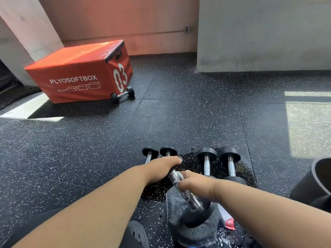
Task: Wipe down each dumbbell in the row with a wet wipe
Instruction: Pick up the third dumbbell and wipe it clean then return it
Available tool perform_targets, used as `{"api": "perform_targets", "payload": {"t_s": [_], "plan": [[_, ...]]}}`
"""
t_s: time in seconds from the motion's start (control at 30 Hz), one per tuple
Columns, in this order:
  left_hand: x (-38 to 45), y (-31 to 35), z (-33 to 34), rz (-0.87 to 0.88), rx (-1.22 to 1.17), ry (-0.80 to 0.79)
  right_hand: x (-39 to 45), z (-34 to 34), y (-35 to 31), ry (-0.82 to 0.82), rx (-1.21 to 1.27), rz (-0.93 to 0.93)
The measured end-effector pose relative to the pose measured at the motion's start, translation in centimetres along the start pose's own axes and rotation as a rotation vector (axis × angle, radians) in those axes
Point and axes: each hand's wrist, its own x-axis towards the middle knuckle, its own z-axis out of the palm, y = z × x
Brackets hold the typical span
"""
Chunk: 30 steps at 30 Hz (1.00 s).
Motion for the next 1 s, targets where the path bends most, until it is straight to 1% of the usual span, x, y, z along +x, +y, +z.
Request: {"api": "perform_targets", "payload": {"t_s": [0.1,0.17,0.23,0.37,0.43,0.53,0.73,0.83,0.93,1.0], "plan": [[-0.4,0.3,0.2,-0.015,0.045,0.016,-0.7,-1.1,0.4,-0.134,0.145,0.079],[-0.6,0.4,0.3,-0.016,0.058,0.034,-0.5,-1.9,1.2,-0.158,0.187,0.086],[-1.0,0.5,0.3,0.003,0.074,0.038,0.2,-2.5,2.1,-0.083,0.198,0.088],[-1.5,0.6,0.5,-0.010,0.052,0.032,0.9,-2.9,3.8,0.002,0.060,0.041],[-1.6,0.7,0.6,-0.017,0.045,0.041,0.9,-2.5,4.1,0.022,0.095,0.049],[-2.1,0.8,0.6,-0.011,0.053,0.048,1.2,-1.8,4.8,0.104,0.083,0.006],[-2.5,0.9,0.1,-0.028,0.055,0.076,-0.7,-1.7,2.9,0.208,-0.132,-0.014],[-2.9,0.9,0.4,0.025,0.147,0.104,-1.1,-0.3,2.0,0.330,-0.298,-0.032],[-3.4,1.0,0.9,0.091,0.213,0.108,-1.2,1.8,1.0,0.495,-0.359,-0.012],[-2.9,1.0,1.2,0.140,0.231,0.094,-1.2,2.6,0.0,0.600,-0.406,-0.047]]}}
